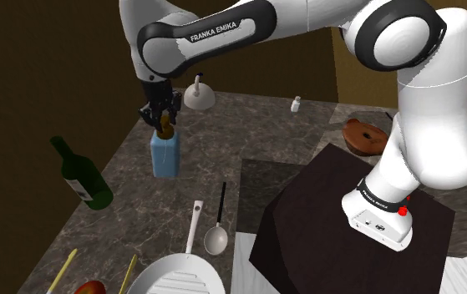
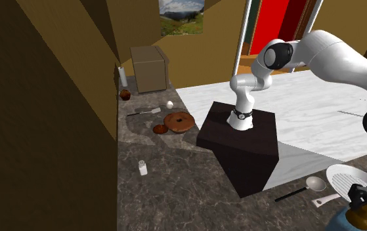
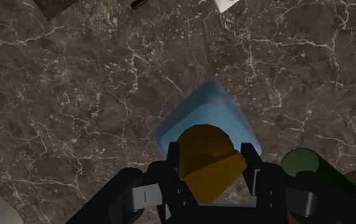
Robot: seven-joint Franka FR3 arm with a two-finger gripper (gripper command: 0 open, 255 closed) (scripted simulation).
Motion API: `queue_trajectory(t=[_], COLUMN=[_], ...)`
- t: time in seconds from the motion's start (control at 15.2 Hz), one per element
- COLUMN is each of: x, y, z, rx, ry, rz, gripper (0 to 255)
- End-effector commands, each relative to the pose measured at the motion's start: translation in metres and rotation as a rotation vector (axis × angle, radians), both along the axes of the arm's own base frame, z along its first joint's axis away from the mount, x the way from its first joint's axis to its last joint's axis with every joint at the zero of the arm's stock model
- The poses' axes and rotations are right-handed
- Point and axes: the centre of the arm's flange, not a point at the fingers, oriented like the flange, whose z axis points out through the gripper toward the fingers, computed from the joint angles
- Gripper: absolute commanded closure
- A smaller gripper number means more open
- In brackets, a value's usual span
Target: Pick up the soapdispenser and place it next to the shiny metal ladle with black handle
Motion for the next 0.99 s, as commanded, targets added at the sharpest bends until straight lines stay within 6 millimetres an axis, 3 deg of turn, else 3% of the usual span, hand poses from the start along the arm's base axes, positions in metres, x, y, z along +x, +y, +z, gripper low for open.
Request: queue_trajectory(t=[0.0, 0.92], x=[0.0, 0.0], y=[0.001, 0.001], z=[-0.009, -0.077], rx=[0.0, 0.0], ry=[-0.001, -0.001], rz=[0.0, 0.0], gripper=[255, 255])
